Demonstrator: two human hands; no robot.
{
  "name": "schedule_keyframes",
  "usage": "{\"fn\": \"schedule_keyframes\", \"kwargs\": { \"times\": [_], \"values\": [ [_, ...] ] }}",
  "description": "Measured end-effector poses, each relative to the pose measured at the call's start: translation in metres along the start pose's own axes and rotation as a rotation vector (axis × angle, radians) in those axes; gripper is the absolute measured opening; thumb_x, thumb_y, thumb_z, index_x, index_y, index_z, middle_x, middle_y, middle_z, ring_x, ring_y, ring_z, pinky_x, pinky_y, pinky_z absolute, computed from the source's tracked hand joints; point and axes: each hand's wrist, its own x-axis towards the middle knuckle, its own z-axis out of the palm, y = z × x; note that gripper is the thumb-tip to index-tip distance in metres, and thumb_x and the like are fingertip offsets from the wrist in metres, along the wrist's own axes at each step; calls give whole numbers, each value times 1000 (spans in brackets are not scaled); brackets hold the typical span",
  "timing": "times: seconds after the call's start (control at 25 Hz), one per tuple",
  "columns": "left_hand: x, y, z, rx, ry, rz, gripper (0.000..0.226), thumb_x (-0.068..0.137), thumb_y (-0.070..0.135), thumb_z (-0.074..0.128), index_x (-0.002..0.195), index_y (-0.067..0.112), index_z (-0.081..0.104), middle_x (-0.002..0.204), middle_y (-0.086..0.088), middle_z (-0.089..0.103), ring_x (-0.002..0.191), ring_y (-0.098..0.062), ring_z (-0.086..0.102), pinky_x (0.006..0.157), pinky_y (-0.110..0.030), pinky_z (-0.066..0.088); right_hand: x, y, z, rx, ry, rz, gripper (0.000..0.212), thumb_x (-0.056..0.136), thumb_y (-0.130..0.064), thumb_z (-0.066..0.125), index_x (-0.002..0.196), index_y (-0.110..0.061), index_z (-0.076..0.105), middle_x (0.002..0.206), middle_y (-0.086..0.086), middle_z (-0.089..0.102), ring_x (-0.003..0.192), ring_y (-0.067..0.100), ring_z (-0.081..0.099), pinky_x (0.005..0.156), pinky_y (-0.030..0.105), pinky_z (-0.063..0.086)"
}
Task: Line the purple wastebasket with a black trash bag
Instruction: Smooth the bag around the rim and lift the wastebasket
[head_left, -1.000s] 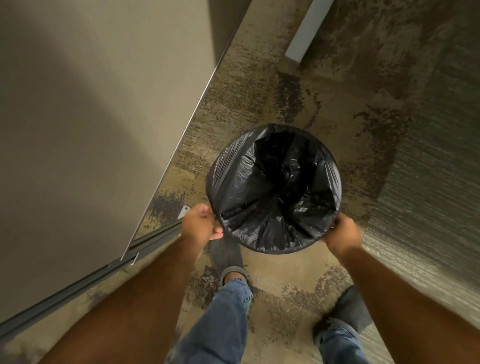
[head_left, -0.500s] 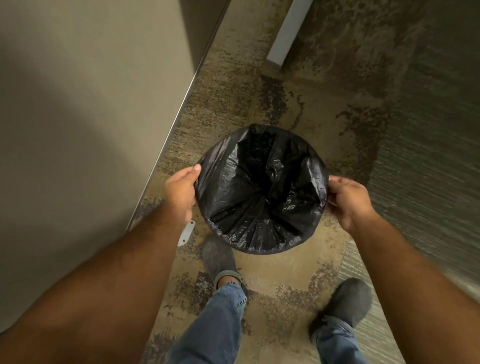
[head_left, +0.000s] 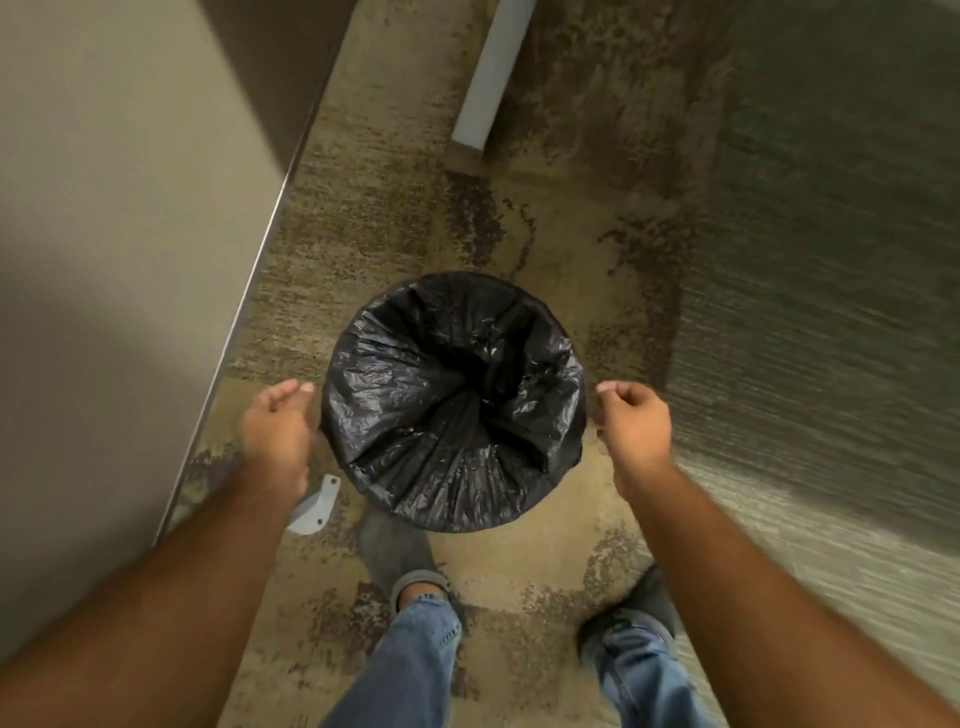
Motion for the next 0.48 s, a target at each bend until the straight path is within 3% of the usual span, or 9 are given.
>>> {"fn": "schedule_keyframes", "kwargs": {
  "times": [0.08,0.16,0.32,0.36,0.48],
  "values": [
    [-23,8,-6,26,-49,127,10,105,20,64,112,23,71,108,-2,74,97,-20,72,91,-43,61,-28,1,-7,26,-28,-73,14,101,-30,66,92,-22,74,89,0,76,82,20,69,75,35,55],
    [-45,14,-7,63,-160,166,19,108,23,59,118,16,73,109,-6,75,93,-20,71,87,-39,59,-51,4,-5,32,-131,-80,8,101,-23,68,105,-20,74,95,1,76,85,18,71,75,31,57],
    [-55,5,-11,145,-207,173,40,107,14,58,147,6,59,126,-13,71,111,-30,69,105,-50,54,-65,13,2,128,-274,3,39,91,9,67,123,-13,67,109,2,77,100,19,73,73,17,59],
    [-53,1,-10,169,-204,173,40,107,10,58,147,6,59,127,-13,71,111,-31,69,106,-52,53,-63,15,3,133,-281,6,43,89,12,69,123,-14,65,109,-1,77,101,17,73,76,18,60],
    [-47,-5,-8,233,-194,166,43,104,2,59,146,11,61,125,-13,74,114,-33,70,107,-59,52,-56,21,4,125,-281,22,59,86,9,74,129,-24,51,115,-4,71,104,12,71,99,37,61]
  ]
}}
